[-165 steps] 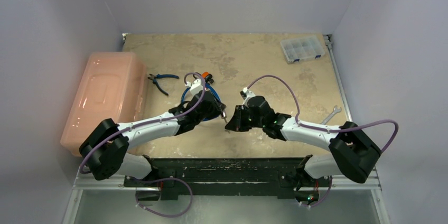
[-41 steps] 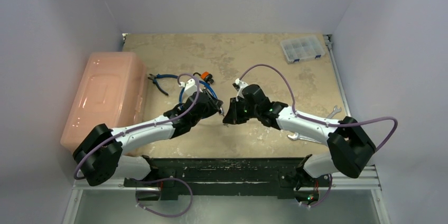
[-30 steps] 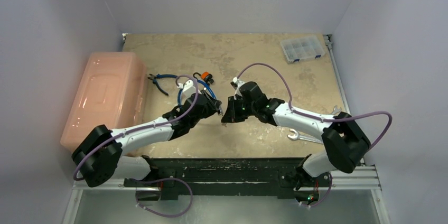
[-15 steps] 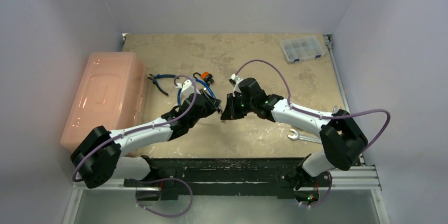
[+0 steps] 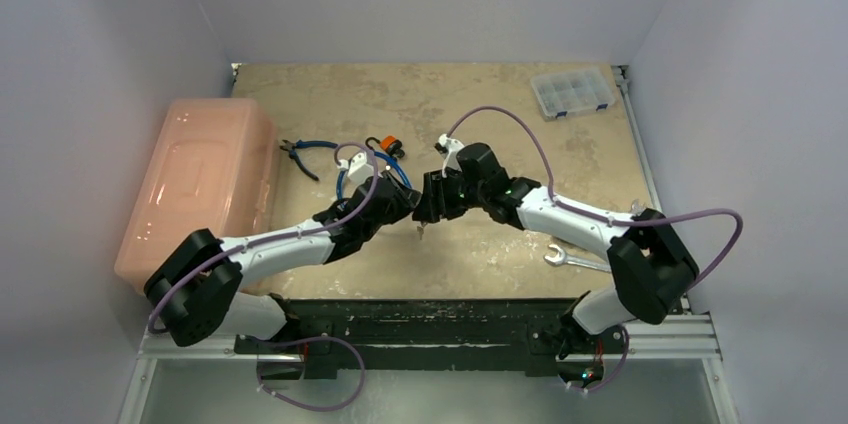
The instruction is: Unlock with the key
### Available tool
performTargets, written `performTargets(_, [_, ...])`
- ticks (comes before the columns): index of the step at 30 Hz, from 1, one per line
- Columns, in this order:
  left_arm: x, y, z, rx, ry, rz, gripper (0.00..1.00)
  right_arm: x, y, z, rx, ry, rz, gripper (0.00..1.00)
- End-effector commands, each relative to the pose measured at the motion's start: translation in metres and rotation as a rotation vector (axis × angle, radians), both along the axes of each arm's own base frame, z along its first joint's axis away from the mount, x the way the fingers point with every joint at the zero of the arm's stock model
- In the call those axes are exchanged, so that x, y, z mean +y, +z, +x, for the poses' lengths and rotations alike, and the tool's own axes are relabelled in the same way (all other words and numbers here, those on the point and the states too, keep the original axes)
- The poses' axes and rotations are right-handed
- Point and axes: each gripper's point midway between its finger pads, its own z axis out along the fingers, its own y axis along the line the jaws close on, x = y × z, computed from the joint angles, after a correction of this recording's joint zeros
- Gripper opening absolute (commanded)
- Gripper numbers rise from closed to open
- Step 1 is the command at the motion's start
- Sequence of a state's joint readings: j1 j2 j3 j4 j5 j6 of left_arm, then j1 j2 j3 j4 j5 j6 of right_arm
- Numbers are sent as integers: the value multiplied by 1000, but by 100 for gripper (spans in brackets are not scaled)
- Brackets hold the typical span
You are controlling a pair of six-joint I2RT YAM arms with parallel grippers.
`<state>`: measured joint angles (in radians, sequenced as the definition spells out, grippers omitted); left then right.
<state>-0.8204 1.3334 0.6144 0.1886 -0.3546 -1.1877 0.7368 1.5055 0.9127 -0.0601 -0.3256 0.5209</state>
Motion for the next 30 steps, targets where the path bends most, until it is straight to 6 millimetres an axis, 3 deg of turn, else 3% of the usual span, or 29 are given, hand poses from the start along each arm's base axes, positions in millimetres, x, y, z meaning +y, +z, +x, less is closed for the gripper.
performTargets(1, [-15,20,13,-34,5,-28,0,4,46,8,-154,19,113,57])
performTargets(5, [-21,28,21,-50,8,-31,0,-10,41,-7,-147,25,97,64])
performTargets(13, [-22,31,22,-55,4,-34,0,-29,27,-6,-152,-67,54,58])
performTargets(30, [-22,31,17,-47,-8,-59,0,-7,13,8,-102,-56,73,28])
